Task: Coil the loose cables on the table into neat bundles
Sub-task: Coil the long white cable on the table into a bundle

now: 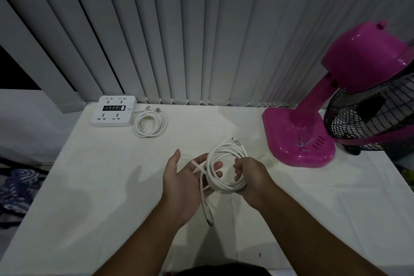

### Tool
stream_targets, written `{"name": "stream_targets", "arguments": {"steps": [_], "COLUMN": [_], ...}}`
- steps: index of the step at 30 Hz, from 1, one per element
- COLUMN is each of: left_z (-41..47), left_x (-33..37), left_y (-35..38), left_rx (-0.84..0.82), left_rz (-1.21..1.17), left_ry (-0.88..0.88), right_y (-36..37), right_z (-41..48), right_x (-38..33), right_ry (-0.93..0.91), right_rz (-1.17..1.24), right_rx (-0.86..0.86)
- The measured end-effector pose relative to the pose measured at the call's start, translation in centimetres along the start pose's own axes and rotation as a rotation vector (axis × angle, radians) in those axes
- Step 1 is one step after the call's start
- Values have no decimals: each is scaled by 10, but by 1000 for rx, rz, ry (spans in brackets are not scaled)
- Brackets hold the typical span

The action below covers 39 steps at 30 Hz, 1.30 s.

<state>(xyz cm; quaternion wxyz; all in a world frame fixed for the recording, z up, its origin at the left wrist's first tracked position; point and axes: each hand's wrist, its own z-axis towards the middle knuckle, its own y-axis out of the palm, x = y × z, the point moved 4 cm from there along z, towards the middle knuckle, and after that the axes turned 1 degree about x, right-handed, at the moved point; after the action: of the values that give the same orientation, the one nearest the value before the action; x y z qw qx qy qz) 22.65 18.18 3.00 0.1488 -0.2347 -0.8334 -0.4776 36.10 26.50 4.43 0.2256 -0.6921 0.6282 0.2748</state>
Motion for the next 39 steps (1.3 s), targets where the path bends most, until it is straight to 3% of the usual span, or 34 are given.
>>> {"name": "stream_targets", "arguments": {"steps": [3, 6, 10, 14, 19, 22, 25, 33, 35, 39], "left_z": [2, 7, 7, 6, 6, 7, 7, 10, 12, 12], "left_x": [-3, -5, 1, -2, -4, 1, 5, 5, 4, 1], "left_y": [9, 15, 12, 11, 12, 10, 10, 9, 9, 11], "left_rx": [40, 219, 330, 340, 323, 303, 266, 261, 283, 311], "left_rz": [98, 219, 154, 115, 119, 100, 74, 47, 71, 116], "left_ry": [105, 179, 242, 248, 148, 120, 120, 153, 140, 51], "right_y": [3, 8, 9, 14, 15, 16, 12, 9, 13, 15], "right_z": [3, 2, -4, -4, 5, -1, -7, -7, -4, 4], "right_x": [3, 11, 21, 23, 12, 9, 15, 25, 23, 7], "right_ry": [24, 33, 88, 92, -54, -45, 101, 192, 149, -109], "right_rz": [58, -68, -214, -87, 107, 25, -140, -83, 25, 60], "right_rx": [29, 62, -29, -132, -160, -246, -308, -307, -314, -251]}}
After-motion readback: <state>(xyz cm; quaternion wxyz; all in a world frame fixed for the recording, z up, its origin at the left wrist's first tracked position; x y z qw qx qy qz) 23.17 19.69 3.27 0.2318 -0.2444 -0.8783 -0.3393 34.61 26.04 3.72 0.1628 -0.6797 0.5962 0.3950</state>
